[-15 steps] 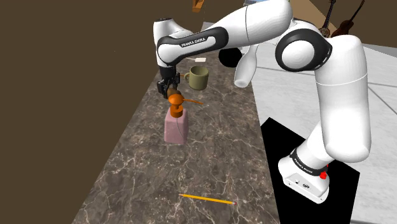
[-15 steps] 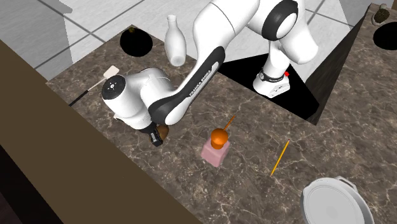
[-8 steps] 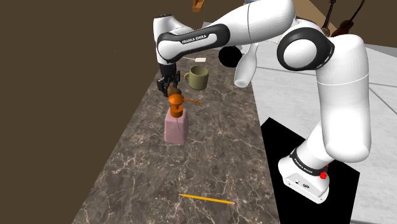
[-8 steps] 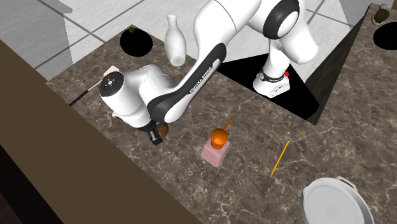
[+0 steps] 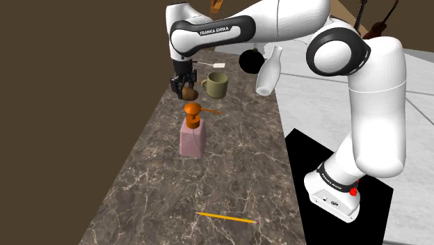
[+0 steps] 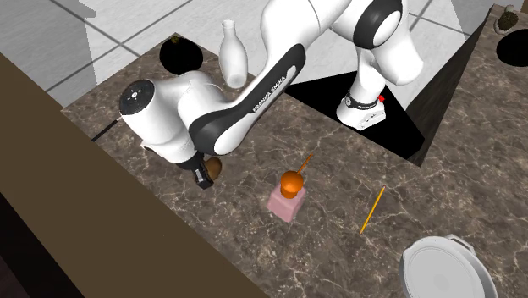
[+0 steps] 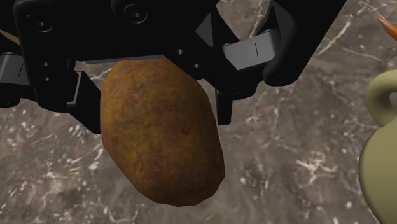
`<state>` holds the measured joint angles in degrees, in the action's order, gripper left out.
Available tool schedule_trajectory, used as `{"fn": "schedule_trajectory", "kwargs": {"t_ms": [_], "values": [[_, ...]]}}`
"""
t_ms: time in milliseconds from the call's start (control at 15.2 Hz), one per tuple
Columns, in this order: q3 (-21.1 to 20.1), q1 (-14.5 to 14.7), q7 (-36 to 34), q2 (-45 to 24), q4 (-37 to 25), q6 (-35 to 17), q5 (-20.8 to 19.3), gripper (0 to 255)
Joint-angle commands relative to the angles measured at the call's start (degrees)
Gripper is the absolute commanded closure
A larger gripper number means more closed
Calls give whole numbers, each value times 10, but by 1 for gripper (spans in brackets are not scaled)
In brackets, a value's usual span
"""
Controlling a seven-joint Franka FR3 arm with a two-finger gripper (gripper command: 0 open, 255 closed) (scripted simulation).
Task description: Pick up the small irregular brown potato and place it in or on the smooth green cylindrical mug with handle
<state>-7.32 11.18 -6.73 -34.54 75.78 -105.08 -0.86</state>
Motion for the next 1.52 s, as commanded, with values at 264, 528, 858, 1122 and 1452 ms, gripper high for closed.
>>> {"fn": "schedule_trajectory", "kwargs": {"t_ms": [264,528,858,1122,1452], "values": [[-1,1,-1,8,-34,42,1,255],[-1,2,-2,10,-61,71,1,255],[-2,3,-3,9,-102,111,1,255],[-2,5,-4,4,-141,145,0,255],[0,-3,6,5,-166,172,1,255]]}}
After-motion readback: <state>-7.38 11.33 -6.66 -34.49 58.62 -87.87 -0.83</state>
